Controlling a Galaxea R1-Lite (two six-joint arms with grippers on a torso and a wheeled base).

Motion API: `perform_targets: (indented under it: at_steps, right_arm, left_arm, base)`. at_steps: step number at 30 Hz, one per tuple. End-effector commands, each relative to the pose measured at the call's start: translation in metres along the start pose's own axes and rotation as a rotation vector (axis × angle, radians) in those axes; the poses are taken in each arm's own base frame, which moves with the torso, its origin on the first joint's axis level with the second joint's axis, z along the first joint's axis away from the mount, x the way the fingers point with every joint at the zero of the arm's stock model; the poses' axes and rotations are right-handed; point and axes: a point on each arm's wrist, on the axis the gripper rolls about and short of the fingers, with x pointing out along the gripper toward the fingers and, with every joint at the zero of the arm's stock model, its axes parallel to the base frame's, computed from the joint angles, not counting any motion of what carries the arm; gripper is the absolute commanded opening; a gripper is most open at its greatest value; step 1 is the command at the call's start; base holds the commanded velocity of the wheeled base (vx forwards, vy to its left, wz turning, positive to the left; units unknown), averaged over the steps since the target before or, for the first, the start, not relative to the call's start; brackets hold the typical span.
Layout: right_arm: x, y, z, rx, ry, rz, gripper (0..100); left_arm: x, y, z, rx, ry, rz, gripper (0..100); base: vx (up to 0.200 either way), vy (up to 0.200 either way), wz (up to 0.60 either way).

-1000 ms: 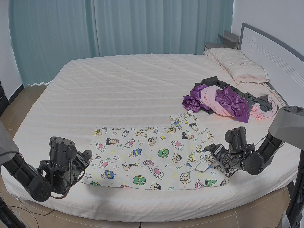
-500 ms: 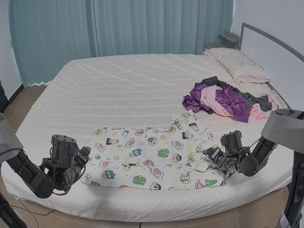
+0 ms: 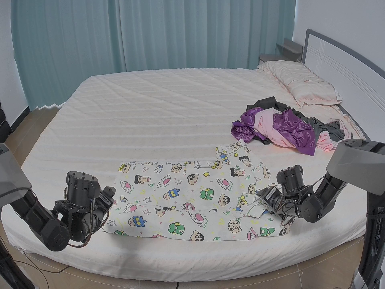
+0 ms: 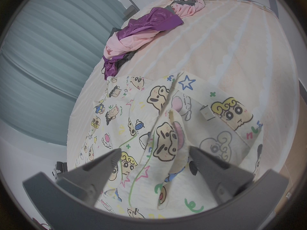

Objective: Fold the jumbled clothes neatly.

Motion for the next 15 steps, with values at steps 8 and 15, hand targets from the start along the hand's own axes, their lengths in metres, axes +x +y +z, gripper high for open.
perform_targets:
  at_steps: [8,15]
  right_arm:
    - [-0.001,-0.004,0.001,-0.002,-0.034,-0.037,0]
    - [-0.027,0.002,0.004,-0.007,-0.045,-0.006,0]
  left_arm:
    - [-0.001,-0.001,0.001,-0.005,-0.006,-0.005,100]
    - [-0.002,-0.001,0.001,-0.004,-0.007,-0.006,100]
  base:
    - [0.0,0.0,0.0]
    - [0.0,0.0,0.0]
